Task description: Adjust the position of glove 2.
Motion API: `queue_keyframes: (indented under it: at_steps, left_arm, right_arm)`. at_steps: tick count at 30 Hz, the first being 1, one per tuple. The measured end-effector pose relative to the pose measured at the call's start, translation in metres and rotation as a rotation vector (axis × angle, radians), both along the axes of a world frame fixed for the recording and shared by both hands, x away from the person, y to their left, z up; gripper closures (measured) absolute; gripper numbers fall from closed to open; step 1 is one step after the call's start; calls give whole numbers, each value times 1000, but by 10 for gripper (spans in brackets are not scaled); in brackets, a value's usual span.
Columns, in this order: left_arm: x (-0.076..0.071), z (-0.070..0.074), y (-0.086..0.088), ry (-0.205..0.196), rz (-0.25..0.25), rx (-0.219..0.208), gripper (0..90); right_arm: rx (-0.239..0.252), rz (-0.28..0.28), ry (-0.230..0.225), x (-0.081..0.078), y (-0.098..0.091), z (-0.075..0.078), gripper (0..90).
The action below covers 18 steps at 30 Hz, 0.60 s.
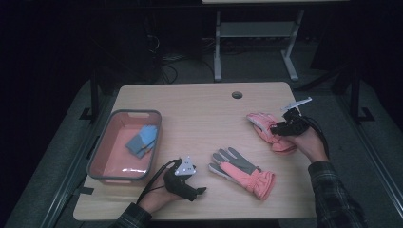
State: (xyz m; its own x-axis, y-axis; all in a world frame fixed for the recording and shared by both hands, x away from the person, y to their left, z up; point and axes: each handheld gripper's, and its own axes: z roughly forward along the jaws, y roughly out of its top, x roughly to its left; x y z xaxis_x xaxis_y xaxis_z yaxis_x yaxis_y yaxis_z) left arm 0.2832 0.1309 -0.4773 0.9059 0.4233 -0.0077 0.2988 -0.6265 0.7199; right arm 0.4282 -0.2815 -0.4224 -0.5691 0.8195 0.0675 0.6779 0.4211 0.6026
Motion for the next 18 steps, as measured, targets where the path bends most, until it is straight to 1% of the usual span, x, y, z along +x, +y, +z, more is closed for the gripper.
queue_keyframes:
  at_steps: [3,6,7,9,12,13,15,18]
  left_arm:
    - [0,0,0,0,0,0,127]
    - [0,0,0,0,0,-1,127]
    - [0,0,0,0,0,0,127]
    - [0,0,0,0,0,-1,127]
    - [0,0,0,0,0,0,127]
    - [0,0,0,0,0,-1,127]
    - [0,0,0,0,0,-1,127]
    - [0,0,0,0,0,0,127]
  right_arm:
    - [8,-4,12,5,-1,-4,549]
    - [-5,-1,42,9,1,-11,545]
    - [-2,-2,47,10,2,-14,544]
    - [-17,4,58,11,4,-18,542]
    - [-24,5,71,12,5,-22,550]
    - [-24,4,79,13,6,-23,562]
    - [-7,6,93,15,4,-25,599]
    - [7,10,102,17,4,-27,669]
